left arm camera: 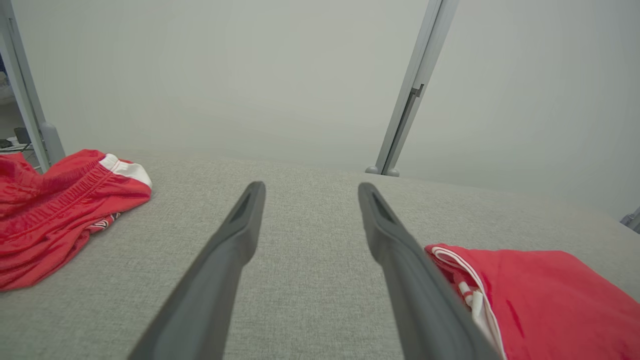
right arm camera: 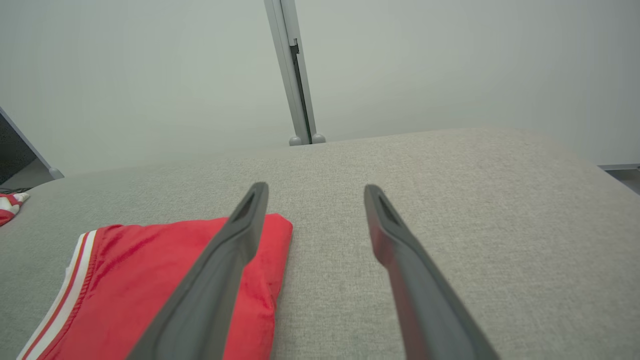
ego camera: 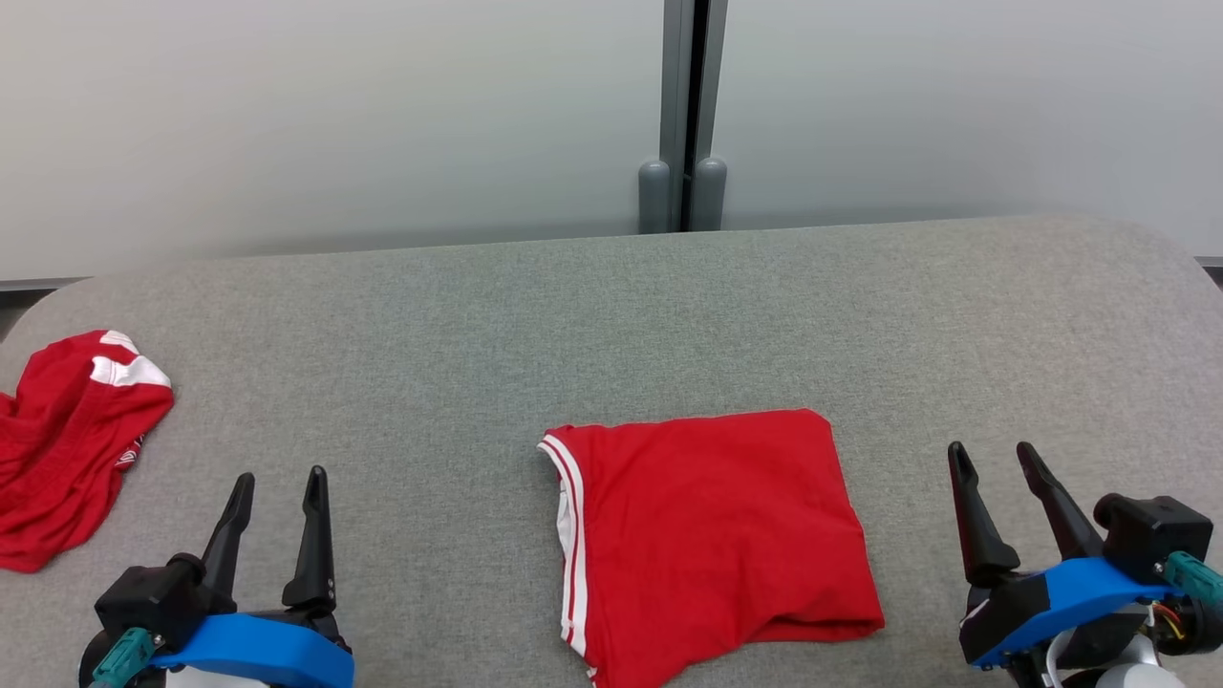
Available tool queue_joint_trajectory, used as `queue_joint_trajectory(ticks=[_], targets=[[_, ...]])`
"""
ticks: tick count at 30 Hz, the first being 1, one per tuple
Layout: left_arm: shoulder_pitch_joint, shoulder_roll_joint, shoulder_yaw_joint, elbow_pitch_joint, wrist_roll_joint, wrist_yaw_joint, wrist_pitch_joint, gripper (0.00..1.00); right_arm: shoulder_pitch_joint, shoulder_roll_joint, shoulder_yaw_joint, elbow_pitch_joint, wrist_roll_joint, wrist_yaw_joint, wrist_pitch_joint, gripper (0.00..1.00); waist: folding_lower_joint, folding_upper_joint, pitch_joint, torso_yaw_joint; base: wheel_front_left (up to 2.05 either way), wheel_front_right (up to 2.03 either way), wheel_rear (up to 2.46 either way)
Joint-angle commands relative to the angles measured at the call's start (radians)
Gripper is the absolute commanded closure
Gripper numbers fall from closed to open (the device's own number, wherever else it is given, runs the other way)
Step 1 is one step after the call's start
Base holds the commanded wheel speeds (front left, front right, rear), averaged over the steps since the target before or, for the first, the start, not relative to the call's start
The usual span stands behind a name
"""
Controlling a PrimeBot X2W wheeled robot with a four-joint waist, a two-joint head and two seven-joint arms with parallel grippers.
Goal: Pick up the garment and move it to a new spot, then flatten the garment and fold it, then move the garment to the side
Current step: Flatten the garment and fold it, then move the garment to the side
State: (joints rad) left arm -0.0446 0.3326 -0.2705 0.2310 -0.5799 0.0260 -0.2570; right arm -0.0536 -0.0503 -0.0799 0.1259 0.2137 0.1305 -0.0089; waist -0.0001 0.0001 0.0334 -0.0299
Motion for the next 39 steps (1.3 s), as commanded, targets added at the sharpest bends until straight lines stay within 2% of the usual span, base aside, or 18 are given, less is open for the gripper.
queue_joint_trajectory(ticks=[1,16,23,29,33,39], targets=[[0.004,0.001,0.001,0.001,-0.001,0.005,-0.004,0.00,0.016,0.000,0.001,0.005,-0.004,0.001,0.003,0.00,0.0001,-0.0001,0.000,0.003,0.00,0.00,0.00],[-0.013,0.011,-0.006,-0.009,-0.004,0.014,0.001,0.00,0.008,0.000,0.010,0.040,0.024,0.001,-0.009,0.00,0.0001,-0.0001,0.009,0.011,0.00,0.00,0.00],[-0.019,0.016,-0.009,-0.021,-0.005,0.018,0.006,0.00,-0.039,0.000,0.037,0.039,0.006,0.001,0.027,0.00,0.0001,-0.0001,0.022,0.017,0.00,0.00,0.00],[-0.024,0.018,-0.013,-0.031,-0.005,0.022,0.010,0.00,-0.100,-0.001,0.068,0.100,0.001,0.001,0.206,0.00,0.0001,-0.0001,0.032,0.023,0.00,0.00,0.00],[-0.032,0.018,-0.020,-0.036,-0.003,0.021,0.012,0.00,-0.152,-0.001,0.082,0.183,-0.003,0.001,0.316,0.00,0.0001,-0.0001,0.041,0.031,0.00,0.00,0.00],[-0.046,0.016,-0.031,-0.034,0.002,0.011,0.013,0.00,-0.229,-0.001,0.097,0.337,-0.006,0.001,0.408,0.00,0.0001,-0.0001,0.059,0.052,0.00,0.00,0.00]])
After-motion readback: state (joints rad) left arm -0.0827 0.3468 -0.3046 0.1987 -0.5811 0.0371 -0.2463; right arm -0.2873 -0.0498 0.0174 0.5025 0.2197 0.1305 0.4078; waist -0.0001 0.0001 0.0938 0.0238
